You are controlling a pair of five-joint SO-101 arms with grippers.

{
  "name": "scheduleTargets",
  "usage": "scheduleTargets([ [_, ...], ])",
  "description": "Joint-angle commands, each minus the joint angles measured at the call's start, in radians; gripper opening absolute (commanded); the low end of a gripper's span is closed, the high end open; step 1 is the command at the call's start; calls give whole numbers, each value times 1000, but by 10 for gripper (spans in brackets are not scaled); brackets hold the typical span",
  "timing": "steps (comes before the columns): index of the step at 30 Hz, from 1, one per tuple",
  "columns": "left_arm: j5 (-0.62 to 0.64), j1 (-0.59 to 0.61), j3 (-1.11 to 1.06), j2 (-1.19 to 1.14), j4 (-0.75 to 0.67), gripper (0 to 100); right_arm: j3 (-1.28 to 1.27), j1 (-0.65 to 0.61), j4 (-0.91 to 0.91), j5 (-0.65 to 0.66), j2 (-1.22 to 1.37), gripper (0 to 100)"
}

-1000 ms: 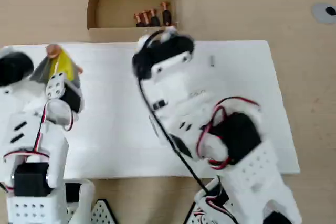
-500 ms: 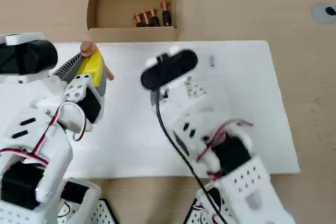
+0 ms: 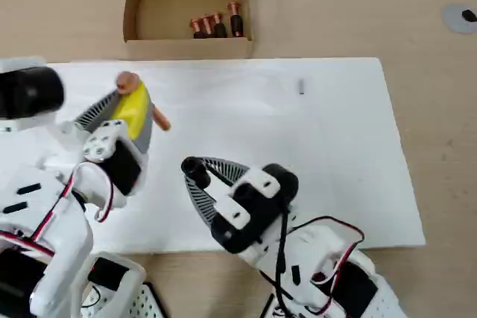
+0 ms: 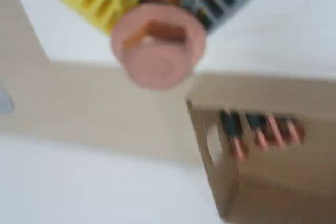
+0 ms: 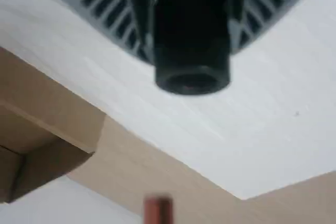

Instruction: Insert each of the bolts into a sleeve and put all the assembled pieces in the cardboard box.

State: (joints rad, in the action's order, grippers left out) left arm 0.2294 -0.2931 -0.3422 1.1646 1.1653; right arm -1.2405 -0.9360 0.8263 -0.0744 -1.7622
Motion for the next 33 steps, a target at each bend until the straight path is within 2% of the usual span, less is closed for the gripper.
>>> scheduleTargets([
  [1,3,-52,49,-12,20,4,-41,-13,-63,8,-51,9],
  [8,-2,-77,37,-13,21,4,-65,-15,-118,8,-67,9],
  [13,2,-77,-52,-13,14,4,-27,-15,-118,0,-68,9],
  [24,20,-72,-259,-4,-226,4,-10,-16,-118,-44,-68,9],
  [29,34,-71,-238,-4,-222,4,-19,-16,-110,-51,-68,9],
  [33,34,-72,-109,-12,-121,4,-22,-16,-110,-51,-61,9],
])
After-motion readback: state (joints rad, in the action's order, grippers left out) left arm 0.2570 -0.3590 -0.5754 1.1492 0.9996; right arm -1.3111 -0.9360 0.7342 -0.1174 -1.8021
